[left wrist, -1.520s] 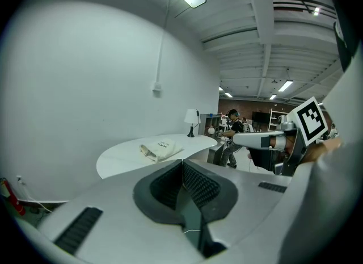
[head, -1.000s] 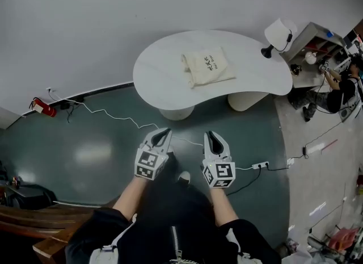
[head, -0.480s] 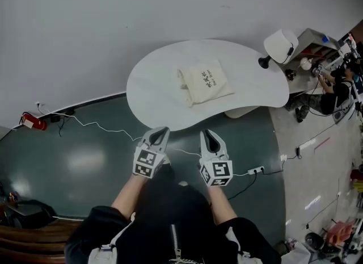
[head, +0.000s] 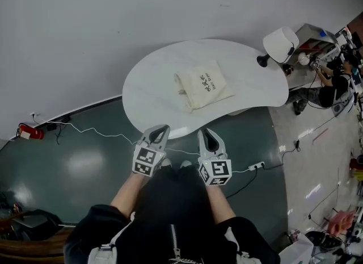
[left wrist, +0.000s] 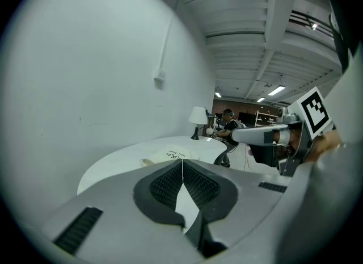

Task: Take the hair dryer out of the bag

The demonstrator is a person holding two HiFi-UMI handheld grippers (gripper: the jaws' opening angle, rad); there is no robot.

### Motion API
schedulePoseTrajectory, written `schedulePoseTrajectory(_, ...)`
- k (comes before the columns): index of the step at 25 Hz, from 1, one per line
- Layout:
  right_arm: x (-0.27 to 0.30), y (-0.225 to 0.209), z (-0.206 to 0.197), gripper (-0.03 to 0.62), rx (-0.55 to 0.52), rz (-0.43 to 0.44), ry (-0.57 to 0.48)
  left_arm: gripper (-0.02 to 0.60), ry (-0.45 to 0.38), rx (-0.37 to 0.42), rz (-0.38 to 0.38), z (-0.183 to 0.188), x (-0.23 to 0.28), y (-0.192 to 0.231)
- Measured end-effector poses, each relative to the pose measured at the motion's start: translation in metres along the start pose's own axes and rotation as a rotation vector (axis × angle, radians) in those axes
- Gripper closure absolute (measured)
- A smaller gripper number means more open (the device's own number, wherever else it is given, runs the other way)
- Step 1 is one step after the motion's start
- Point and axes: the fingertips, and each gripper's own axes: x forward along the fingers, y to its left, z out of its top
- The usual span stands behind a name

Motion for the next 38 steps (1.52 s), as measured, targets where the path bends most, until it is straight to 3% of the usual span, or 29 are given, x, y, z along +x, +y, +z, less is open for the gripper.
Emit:
schedulePoseTrajectory(11, 0.038, -0.034, -0.006, 0.559, 0.021, 0.027, 0.026, 0.569, 0.025, -0.027, 0.013, 0.005, 0.048, 0.008)
schedulePoseTrajectory(23, 0.129, -0.090, 0.023, 0.559, -0.030, 0.153, 0.043, 0.569, 0.017, -0.053, 0.119, 0.039, 0.118, 0.050)
schedulePoseTrajectory(31, 0.162, -0.103, 0.023, 0.558, -0.074, 0.262, 0.076, 0.569, 0.050, -0.074, 0.197, 0.043, 0.134, 0.065)
schedulePoseTrajectory(38, 0.188, -0.102, 0.020, 0.471, -0.128, 0.306, 0.112, 0.569, 0.066, -0.100, 0.249, 0.041, 0.133, 0.079)
